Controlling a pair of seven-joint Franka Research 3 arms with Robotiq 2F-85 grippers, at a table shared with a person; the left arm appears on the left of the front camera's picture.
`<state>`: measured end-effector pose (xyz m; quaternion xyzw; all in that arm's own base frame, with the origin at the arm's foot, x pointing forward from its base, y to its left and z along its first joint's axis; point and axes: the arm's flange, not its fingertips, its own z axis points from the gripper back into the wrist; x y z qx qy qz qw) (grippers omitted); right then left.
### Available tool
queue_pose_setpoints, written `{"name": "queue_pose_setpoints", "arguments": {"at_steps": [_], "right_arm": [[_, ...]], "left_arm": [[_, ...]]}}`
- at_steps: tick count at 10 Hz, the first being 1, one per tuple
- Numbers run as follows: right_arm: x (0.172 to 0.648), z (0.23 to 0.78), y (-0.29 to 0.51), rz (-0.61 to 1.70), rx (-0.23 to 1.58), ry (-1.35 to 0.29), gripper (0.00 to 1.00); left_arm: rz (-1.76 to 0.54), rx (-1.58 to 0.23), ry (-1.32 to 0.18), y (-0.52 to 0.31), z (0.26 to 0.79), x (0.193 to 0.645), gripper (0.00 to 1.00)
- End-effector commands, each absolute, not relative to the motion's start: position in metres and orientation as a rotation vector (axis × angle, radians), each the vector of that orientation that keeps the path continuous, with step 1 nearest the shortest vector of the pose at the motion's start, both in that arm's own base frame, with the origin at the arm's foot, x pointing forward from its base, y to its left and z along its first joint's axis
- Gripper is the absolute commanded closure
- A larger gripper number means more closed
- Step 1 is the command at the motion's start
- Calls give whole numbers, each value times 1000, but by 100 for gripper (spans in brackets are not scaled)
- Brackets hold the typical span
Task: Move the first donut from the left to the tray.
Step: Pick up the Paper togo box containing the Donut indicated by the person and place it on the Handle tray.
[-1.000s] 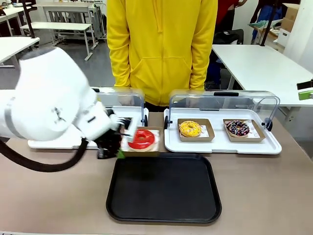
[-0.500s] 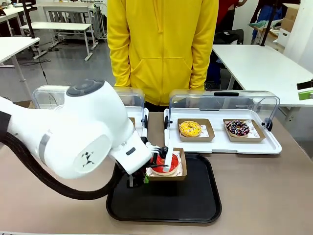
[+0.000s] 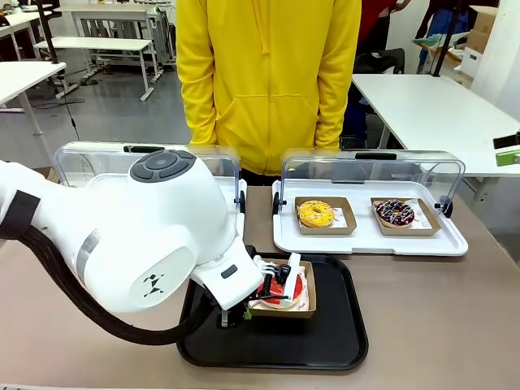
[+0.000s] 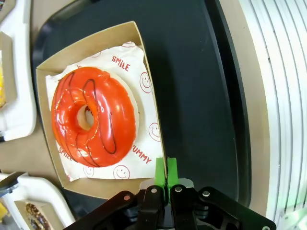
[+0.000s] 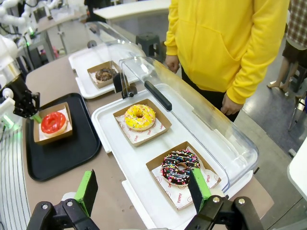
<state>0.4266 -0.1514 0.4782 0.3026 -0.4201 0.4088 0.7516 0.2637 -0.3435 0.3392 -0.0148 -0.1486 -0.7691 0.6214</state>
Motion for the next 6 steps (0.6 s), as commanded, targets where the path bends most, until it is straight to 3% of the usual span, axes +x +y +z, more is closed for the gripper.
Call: {"name": "queue_pose_setpoints", "arguments": {"at_steps": [1,6], "right_arm": [[429,480,-151,893,673,-949,0],[429,480,-151,893,673,-949,0]], "left_arm": [[-1754,-8,-337,-327,321,240,98],[-1729,-65,-291,-330,300,240,98]]}}
